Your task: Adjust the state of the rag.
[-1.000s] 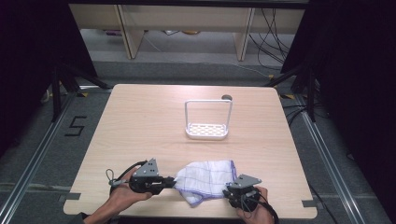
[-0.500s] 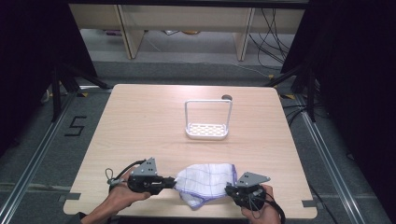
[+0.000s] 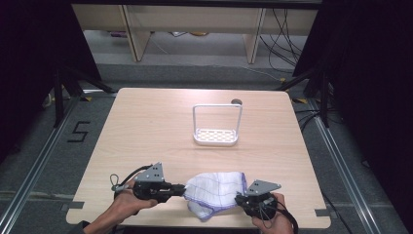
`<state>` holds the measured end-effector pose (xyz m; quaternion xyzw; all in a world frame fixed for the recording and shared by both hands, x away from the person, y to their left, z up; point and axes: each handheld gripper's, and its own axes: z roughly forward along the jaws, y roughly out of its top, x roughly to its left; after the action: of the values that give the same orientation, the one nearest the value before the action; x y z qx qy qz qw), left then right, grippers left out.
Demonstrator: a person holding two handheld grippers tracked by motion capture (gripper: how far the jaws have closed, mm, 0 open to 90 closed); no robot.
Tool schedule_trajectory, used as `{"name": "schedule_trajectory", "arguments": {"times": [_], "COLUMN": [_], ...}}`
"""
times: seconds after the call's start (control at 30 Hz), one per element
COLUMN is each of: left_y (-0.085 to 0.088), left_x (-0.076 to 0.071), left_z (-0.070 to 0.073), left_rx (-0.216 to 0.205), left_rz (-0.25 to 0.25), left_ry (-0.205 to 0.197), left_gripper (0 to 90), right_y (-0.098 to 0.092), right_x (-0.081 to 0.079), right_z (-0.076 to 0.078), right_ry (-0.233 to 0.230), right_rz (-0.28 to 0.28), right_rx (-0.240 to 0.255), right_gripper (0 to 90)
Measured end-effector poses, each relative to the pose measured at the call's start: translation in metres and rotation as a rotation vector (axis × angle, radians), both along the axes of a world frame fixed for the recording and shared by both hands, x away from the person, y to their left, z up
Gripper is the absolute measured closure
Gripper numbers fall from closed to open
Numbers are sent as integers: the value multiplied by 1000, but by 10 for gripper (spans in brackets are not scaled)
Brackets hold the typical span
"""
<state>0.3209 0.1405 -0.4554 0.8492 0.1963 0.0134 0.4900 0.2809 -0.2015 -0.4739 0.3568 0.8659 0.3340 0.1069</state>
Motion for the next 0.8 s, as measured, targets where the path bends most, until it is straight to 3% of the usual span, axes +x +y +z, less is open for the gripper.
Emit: {"name": "schedule_trajectory", "arguments": {"times": [0.2, 0.27, 0.53, 0.63, 0.8], "left_y": [-3, -2, -2, -2, -1], "left_x": [-1, -1, -2, -1, -1], "left_z": [-2, -2, -3, -3, -1], "left_rx": [-10, -8, -11, -15, -8], "left_rz": [-4, -4, -15, -14, -12], "left_ry": [12, 13, 17, 19, 17], "left_gripper": [844, 844, 843, 842, 841], "right_y": [2, 4, 10, 8, 4], "right_x": [1, 0, 0, 0, -1], "right_z": [-12, -13, -20, -15, -3], "right_ry": [13, 50, 35, 16, -4], "right_rz": [-14, -8, -5, 10, 2], "right_rx": [3, -14, -36, -47, 2], "right_gripper": [843, 814, 864, 871, 866]}}
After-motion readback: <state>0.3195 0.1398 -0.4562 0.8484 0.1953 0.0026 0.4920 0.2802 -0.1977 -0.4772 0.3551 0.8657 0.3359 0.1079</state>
